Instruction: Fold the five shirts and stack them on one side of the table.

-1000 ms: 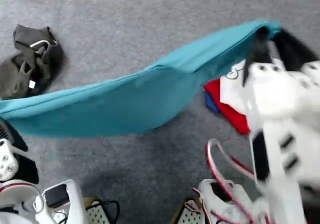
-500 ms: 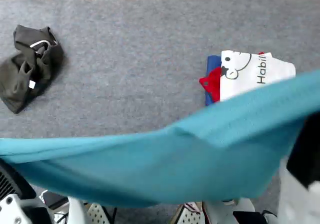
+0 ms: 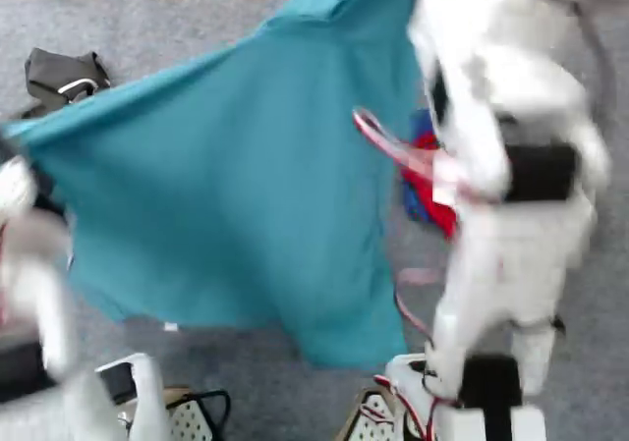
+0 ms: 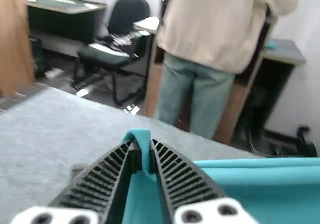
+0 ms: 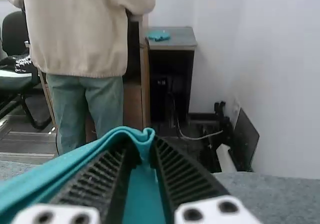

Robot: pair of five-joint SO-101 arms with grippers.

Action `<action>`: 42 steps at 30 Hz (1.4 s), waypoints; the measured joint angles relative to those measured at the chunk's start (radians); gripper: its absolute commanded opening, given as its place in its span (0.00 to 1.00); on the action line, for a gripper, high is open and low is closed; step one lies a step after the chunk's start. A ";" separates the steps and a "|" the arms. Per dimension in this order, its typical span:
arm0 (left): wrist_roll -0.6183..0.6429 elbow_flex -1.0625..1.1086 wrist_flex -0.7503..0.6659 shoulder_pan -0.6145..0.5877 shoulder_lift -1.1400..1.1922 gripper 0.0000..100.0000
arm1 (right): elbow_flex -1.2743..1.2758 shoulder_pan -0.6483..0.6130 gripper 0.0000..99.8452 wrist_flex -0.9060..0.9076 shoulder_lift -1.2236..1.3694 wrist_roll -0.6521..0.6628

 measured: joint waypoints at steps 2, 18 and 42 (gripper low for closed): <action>0.000 0.107 -0.230 0.028 0.106 0.03 | 0.069 0.000 0.01 -0.140 0.072 0.000; 0.000 -0.606 -0.265 0.060 0.964 0.03 | -0.178 -0.035 0.01 -0.216 0.388 0.028; -0.126 -0.115 -0.078 0.060 1.022 0.03 | -0.169 -0.104 0.01 0.895 0.411 0.382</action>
